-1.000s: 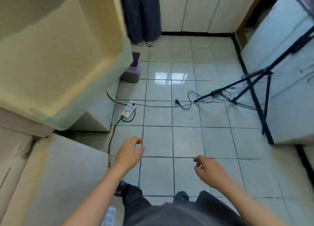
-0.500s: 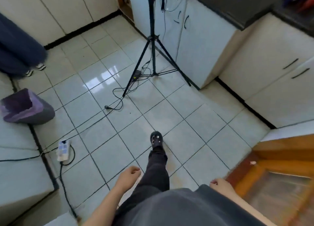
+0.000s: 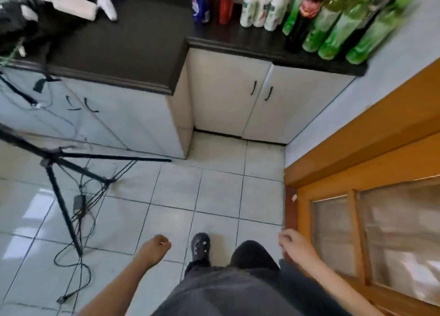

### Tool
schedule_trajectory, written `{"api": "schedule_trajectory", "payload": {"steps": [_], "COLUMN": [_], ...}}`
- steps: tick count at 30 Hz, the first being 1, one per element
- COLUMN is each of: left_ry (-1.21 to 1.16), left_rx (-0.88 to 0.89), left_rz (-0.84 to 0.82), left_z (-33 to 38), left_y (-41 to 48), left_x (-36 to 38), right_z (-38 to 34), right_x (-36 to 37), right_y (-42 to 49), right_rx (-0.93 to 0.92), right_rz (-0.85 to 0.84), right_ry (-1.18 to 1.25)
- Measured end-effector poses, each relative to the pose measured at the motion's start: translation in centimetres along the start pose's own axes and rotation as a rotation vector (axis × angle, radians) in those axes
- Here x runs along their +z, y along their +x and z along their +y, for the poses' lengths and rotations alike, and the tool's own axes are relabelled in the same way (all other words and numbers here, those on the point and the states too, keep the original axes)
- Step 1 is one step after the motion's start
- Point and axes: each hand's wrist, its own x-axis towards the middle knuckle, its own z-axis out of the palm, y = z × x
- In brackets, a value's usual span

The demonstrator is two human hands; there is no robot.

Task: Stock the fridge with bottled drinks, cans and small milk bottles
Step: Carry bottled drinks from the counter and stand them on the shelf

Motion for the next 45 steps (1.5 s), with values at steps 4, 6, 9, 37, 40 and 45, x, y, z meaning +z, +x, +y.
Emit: {"api": "schedule_trajectory", "payload": {"steps": [4,6,9,37,40,45], "left_ry": [0.061,0.045,0.086,-0.447,-0.327,-0.301], "left_rx": [0.017,0.061,0.089,1.068,1.124,1.199], "left_rz": [0.002,0.013,0.017,0.410,0.489,0.510], "left_z": [8.3,11.6,20.0,74.4,75.3,75.3], "left_y": [6.4,6.7,12.6,16.4,17.4,18.1], "left_x": [-5.0,-6.3,-7.0,-19.7,-19.8,-20.1], "right_z": [-0.2,-0.6,-0.1,-31.2,-31.7,-31.4], "right_x": [-1.9,-2.2,-5.8,-44.6,-44.9,-44.0], "right_y": [3.0,3.4,10.6,28.6,29.6,31.0], "right_rx": [0.128,0.156,0.228,-0.517,-0.473,-0.482], "right_rz": [0.032,0.062,0.015,0.986,0.972,0.934], "right_ry": [0.105,0.145,0.193,0.441,0.448,0.482]}}
